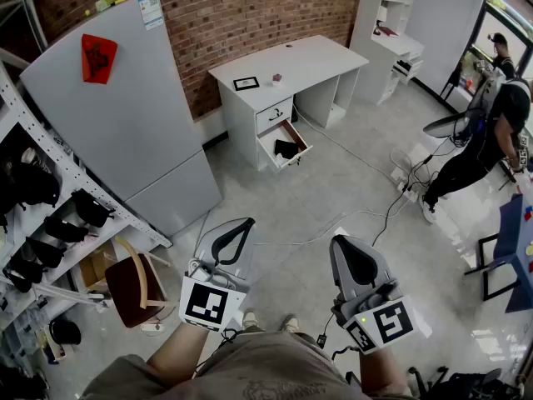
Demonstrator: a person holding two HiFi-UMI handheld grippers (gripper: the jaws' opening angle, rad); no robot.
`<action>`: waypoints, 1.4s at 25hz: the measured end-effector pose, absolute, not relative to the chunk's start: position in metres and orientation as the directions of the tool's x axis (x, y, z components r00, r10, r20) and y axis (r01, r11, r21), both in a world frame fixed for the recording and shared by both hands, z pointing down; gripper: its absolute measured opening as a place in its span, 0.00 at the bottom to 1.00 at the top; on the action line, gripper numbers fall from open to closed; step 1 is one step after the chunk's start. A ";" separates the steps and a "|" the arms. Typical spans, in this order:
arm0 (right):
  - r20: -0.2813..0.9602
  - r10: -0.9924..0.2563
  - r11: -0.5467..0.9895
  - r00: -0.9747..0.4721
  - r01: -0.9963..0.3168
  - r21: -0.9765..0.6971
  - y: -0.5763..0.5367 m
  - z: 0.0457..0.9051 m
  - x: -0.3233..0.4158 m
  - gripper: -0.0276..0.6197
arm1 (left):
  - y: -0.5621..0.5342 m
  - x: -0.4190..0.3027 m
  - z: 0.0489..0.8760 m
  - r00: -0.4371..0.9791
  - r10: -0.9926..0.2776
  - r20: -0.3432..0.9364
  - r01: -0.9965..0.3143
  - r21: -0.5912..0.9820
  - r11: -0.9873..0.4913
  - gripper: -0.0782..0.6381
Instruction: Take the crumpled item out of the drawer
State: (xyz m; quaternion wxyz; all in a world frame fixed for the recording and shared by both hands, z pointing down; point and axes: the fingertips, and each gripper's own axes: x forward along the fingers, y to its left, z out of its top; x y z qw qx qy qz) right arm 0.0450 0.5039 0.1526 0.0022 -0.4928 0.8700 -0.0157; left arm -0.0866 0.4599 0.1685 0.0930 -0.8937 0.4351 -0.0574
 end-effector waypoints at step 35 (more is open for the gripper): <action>-0.004 -0.823 0.565 -0.568 -0.819 -0.101 0.515 0.176 0.140 0.31 | 0.477 0.003 0.186 0.574 -0.816 0.064 -0.784 -0.245 -0.571 0.11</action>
